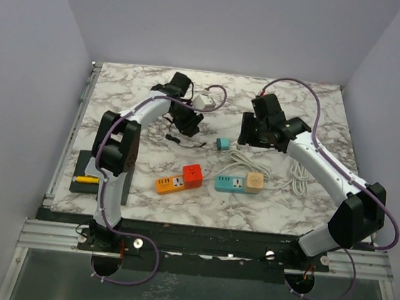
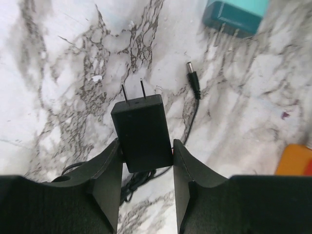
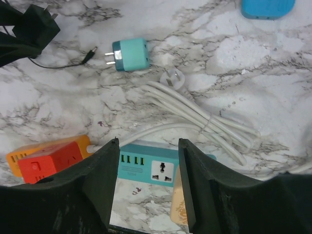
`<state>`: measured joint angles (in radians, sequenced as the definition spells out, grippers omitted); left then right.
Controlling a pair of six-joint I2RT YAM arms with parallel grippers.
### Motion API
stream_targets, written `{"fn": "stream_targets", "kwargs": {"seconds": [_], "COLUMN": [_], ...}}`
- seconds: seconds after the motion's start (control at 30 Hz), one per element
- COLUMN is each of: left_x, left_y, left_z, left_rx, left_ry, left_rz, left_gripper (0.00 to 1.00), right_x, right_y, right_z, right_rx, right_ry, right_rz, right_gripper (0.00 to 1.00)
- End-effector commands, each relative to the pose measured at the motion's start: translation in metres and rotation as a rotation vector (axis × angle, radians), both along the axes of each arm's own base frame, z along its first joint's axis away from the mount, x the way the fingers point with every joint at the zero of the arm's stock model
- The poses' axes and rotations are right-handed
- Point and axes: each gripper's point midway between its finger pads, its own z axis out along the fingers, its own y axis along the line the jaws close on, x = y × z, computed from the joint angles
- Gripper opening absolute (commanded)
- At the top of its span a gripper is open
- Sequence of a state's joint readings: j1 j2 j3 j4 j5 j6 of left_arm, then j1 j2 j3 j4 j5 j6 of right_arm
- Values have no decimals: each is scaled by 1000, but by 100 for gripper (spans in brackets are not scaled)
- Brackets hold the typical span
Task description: Insert the plug
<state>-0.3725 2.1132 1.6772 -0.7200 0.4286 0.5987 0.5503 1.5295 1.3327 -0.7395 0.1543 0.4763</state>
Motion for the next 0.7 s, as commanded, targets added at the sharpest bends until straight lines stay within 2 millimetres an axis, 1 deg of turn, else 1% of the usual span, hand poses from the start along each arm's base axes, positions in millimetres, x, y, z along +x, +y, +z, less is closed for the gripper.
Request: {"fn": "stream_targets", "kwargs": {"seconds": [0.0, 0.07, 0.17, 0.27, 0.33, 0.4, 0.5, 0.57, 0.67], "left_x": [-11, -26, -45, -55, -59, -63, -68, -71, -70], "left_y": [-18, -21, -19, -17, -17, -21, -25, -27, -29], "left_z": [118, 145, 173, 189, 199, 206, 210, 210, 210], "left_rx": [-239, -296, -323, -325, -341, -367, -394, -394, -390], "left_ry": [-149, -198, -283, -337, -356, -347, -322, -321, -333], "left_rz": [-165, -251, -355, -386, -391, -384, -374, -374, -364], "left_gripper": [0, 0, 0, 0, 0, 0, 0, 0, 0], "right_x": [20, 25, 30, 34, 37, 39, 40, 41, 40], "right_y": [29, 42, 63, 83, 97, 111, 126, 132, 137], "right_z": [41, 54, 79, 103, 115, 125, 136, 141, 141], "right_rx": [143, 203, 307, 427, 514, 597, 688, 716, 733], "right_ry": [-113, -135, -176, -221, -237, -239, -234, -234, -226], "right_rz": [72, 96, 146, 181, 196, 212, 237, 249, 255], "right_gripper": [58, 62, 70, 79, 81, 81, 82, 81, 81]}}
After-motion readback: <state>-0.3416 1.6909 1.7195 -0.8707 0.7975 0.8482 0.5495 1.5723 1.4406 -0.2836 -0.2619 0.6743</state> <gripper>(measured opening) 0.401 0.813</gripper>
